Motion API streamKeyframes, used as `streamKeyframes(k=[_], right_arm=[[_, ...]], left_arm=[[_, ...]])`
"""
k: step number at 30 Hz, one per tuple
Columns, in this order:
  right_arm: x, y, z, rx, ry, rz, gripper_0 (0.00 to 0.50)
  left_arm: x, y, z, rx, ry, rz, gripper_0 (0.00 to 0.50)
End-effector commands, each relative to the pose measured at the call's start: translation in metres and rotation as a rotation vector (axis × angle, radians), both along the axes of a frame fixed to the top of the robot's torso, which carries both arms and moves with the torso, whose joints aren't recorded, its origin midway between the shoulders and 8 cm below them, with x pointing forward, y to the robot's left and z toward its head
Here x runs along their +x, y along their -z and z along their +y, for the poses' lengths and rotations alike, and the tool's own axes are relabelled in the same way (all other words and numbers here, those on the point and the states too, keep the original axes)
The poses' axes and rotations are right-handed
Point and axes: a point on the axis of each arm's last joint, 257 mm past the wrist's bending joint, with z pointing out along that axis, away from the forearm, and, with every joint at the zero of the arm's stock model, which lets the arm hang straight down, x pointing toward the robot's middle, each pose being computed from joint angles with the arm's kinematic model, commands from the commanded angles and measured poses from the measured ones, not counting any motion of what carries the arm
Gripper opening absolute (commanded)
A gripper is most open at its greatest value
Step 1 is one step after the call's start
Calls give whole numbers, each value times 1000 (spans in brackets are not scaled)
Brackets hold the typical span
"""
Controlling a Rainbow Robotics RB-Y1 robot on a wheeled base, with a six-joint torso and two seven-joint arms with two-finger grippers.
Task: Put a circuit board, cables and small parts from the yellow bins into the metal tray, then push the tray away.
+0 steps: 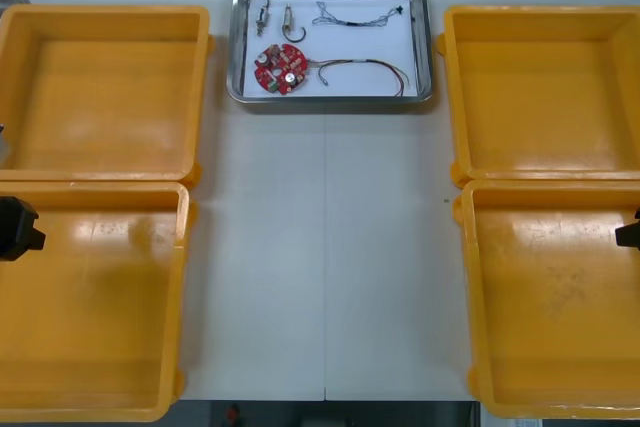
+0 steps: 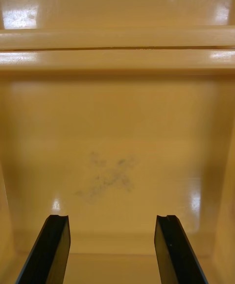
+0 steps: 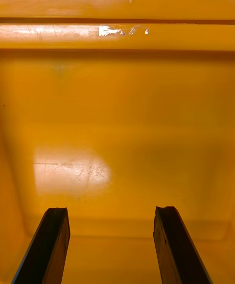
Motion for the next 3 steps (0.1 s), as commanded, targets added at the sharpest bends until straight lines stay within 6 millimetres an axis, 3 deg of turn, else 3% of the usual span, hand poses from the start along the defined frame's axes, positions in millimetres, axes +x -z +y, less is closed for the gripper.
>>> streamKeyframes(k=[1, 3], right_arm=[[-4, -12, -15, -48, 19, -20, 500], [-4, -12, -15, -48, 19, -20, 500]], left_arm=[[-3, -13, 15, 69, 32, -14, 500], [-3, -13, 15, 69, 32, -14, 500]])
